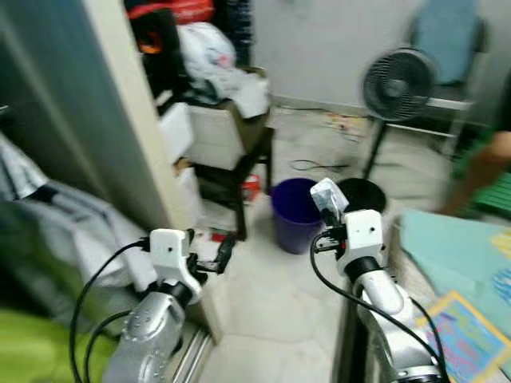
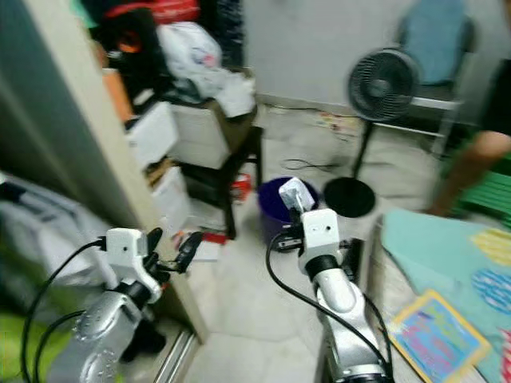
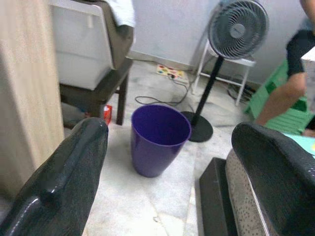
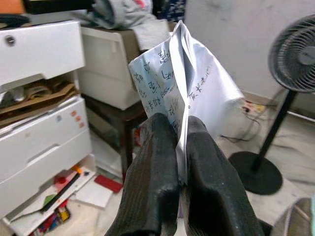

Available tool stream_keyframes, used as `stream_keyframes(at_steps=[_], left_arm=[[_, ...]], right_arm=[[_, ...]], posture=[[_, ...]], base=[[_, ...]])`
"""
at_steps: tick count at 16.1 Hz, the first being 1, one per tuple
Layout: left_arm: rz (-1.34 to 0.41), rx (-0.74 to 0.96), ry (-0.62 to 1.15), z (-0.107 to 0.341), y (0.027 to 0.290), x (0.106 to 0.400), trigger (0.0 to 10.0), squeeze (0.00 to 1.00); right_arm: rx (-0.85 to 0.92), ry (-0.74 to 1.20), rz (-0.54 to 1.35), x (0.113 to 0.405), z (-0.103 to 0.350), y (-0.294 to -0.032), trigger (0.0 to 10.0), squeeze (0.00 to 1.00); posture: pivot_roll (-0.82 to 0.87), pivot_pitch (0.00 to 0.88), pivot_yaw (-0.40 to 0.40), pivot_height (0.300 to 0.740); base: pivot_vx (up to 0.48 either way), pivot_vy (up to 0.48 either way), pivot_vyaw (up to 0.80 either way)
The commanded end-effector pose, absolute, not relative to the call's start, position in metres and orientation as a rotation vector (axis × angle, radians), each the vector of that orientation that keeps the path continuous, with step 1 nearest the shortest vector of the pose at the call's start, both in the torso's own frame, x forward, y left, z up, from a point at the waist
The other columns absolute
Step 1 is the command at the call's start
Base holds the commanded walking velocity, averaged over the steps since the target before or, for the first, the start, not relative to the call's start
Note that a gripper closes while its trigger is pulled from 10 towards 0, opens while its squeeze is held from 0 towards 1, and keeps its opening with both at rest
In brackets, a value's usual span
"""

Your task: Clean up the room

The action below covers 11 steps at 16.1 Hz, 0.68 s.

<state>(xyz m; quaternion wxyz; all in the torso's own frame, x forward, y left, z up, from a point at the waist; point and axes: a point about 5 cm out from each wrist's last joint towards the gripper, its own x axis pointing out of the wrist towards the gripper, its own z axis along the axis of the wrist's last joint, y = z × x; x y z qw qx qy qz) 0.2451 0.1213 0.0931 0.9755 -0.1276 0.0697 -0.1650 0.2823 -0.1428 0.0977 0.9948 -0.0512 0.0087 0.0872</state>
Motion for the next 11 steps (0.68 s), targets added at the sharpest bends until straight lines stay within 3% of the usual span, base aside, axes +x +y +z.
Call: stream_keyframes(at_steps=[1, 7, 11], left_arm=[[-0.331, -0.260, 0.151, 0.0915, 0.1247, 0.2461, 10.0, 0.00], [-0.344, -0.267, 0.153, 0.0918, 0.1237, 0.2467, 10.0, 0.00], [-0.349, -0.273, 0.157, 0.0912, 0.1237, 0.2470, 10.0, 0.00]], right_arm=[[-0.096, -0.006, 0.180, 0.2834, 0.1039, -0.1404, 10.0, 0.00], [-0.074, 0.012, 0.163, 0.2835, 0.1017, -0.1417, 10.0, 0.00], [-0.069, 0.021, 0.154, 0.2844, 0.1006, -0.1434, 10.0, 0.00]], posture=[[-0.11, 0.000, 0.041, 0.740], [-0.11, 0.000, 0.041, 0.740], [-0.11, 0.000, 0.042, 0.740]], base=[[0.000, 0.000, 0.43], [0.000, 0.000, 0.00], [0.000, 0.000, -0.80]])
